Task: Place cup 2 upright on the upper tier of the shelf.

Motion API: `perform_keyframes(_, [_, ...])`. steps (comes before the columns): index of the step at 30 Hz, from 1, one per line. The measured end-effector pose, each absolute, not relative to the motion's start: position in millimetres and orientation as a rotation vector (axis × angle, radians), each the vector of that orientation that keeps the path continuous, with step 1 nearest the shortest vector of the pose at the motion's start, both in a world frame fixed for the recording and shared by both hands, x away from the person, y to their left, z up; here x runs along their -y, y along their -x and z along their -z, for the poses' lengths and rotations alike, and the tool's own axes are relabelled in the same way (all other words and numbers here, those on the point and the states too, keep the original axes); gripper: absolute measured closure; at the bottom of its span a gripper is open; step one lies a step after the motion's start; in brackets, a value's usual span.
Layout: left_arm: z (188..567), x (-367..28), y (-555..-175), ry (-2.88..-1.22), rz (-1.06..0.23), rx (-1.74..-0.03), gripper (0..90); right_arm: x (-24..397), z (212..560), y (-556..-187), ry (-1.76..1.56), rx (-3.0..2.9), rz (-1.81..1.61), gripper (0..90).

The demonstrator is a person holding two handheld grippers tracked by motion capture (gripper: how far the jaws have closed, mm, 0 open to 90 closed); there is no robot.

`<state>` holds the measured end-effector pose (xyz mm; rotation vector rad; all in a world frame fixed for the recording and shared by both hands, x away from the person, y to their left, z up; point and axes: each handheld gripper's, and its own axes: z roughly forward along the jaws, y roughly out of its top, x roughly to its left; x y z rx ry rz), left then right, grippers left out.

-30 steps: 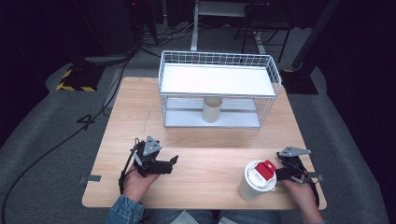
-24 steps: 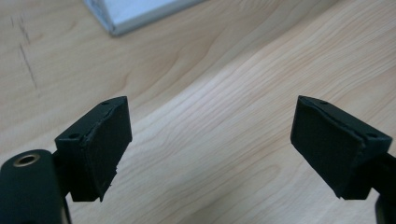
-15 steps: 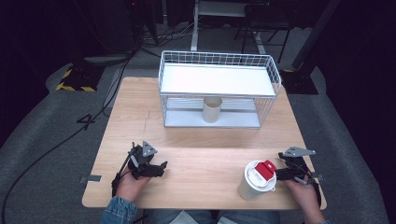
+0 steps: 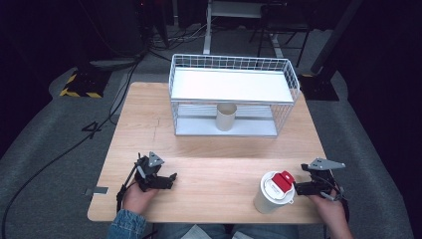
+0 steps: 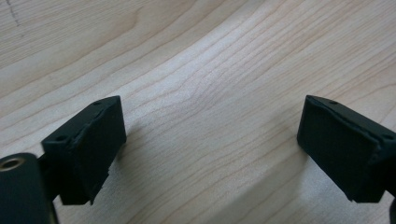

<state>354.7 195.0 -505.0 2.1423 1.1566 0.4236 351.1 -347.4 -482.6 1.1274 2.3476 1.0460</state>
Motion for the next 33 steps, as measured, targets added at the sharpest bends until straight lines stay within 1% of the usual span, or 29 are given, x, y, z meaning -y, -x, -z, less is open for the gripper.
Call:
perform_keyframes(7, [505, -195, -355, -2.141, -0.422, -1.157, 8.2, 352, 481, -348, -1.133, -2.342, -1.065, 8.4])
perform_keyframes(13, [505, -195, -355, -2.140, -0.421, -1.157, 8.3, 353, 472, -341, -1.121, -2.330, -1.094, 8.4])
perform_keyframes(23, [505, -194, -354, -2.138, -0.420, -1.159, 8.3, 354, 444, -309, -1.025, -2.320, -1.202, 9.0])
perform_keyframes(33, [505, -195, -355, -2.139, -0.420, -1.159, 8.3, 347, 433, -281, -0.925, -2.360, -1.340, 9.0])
